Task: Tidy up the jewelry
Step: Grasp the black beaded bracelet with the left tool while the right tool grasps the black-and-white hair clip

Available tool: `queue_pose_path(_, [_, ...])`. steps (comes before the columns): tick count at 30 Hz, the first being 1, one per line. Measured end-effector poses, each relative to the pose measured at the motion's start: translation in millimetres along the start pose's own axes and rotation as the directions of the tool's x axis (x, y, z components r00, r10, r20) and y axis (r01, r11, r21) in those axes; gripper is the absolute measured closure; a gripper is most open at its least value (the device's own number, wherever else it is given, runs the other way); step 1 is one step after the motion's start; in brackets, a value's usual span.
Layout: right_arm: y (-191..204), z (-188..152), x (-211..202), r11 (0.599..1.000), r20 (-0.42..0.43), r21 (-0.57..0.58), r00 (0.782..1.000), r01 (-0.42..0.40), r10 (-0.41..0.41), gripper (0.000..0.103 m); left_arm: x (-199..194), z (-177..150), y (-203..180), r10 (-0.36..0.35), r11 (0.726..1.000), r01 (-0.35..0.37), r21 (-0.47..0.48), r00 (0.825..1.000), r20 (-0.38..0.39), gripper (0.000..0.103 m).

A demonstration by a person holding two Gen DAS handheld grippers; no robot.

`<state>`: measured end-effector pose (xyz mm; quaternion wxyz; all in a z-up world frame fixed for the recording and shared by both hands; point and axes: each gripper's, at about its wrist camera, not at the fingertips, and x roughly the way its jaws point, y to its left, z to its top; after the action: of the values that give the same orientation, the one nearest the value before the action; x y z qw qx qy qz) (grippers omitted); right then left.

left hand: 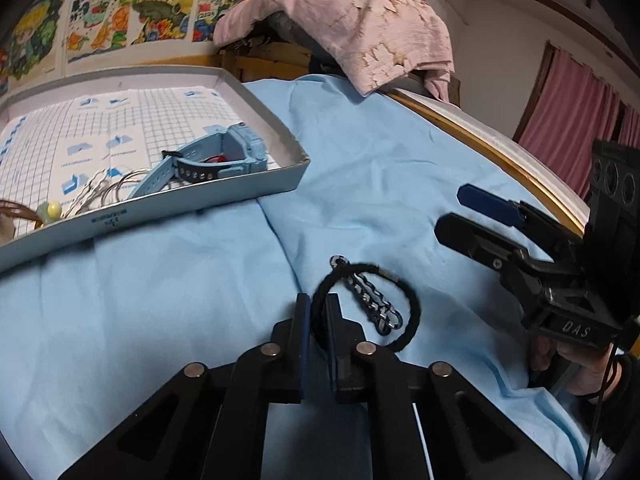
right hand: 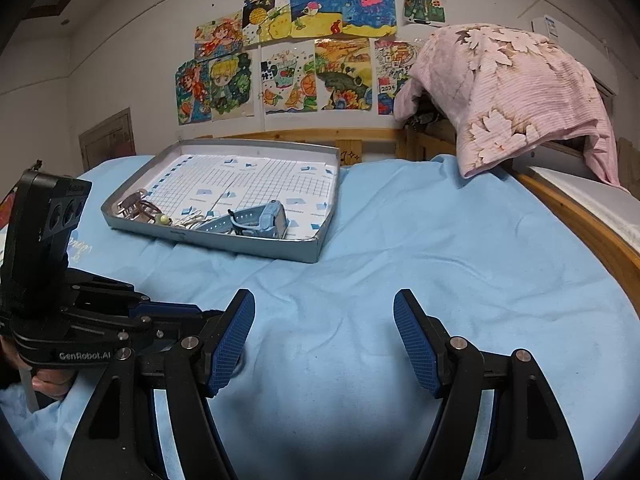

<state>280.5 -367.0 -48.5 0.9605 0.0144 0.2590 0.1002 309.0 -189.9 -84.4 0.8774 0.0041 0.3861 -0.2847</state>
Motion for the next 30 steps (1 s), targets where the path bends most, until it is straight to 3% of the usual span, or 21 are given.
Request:
queue_pose_path(6, [7.3, -2.5, 5.4, 0.999, -0.027, -0.022, 0.999, -0.025, 0.024, 0.036, -4.2, -2.0, 16.5, 0.056, 0.995, -0.054, -0.088, 0.998, 0.016, 0.097])
queue_pose_path(9, [13.5, -4.0, 9.3, 0.998, -0.049, -0.044, 0.998, -0.052, 0.05, 0.046, -7.6, -4.2, 28.3, 0.089, 0.985, -0.084, -0.15, 0.996, 0.031, 0.097])
queue_pose_path(14, [26.0, -9.2, 14.5, 0.989, -0.08, -0.088, 0.991, -0.115, 0.108, 0.047, -11.5, -6.4, 33.7, 0.141, 0.975, -0.131, -0.181, 0.989, 0.042, 0.097])
queue_pose_path(20, [46.9, -17.3, 21.7, 0.967, -0.139, -0.174, 0.977, -0.187, 0.164, 0.061, -14.9, -8.8, 33.8, 0.176, 0.969, -0.164, -0.185, 0.983, 0.049, 0.097])
queue_pose_path(22, [50.4, -18.8, 24.8, 0.962, -0.162, -0.189, 0.972, -0.197, 0.167, 0.07, -15.7, -9.9, 34.9, 0.174, 0.968, -0.162, -0.191, 0.984, 0.048, 0.097])
queue_pose_path(24, [52.0, -20.5, 27.4, 0.96, -0.182, -0.195, 0.969, -0.2, 0.165, 0.07, -15.7, -10.6, 35.9, 0.171, 0.968, -0.159, -0.195, 0.984, 0.045, 0.097])
queue_pose_path(30, [53.6, -22.1, 31.1, 0.958, -0.209, -0.199, 0.964, -0.207, 0.165, 0.088, -15.8, -11.4, 36.4, 0.167, 0.968, -0.155, -0.198, 0.985, 0.044, 0.097])
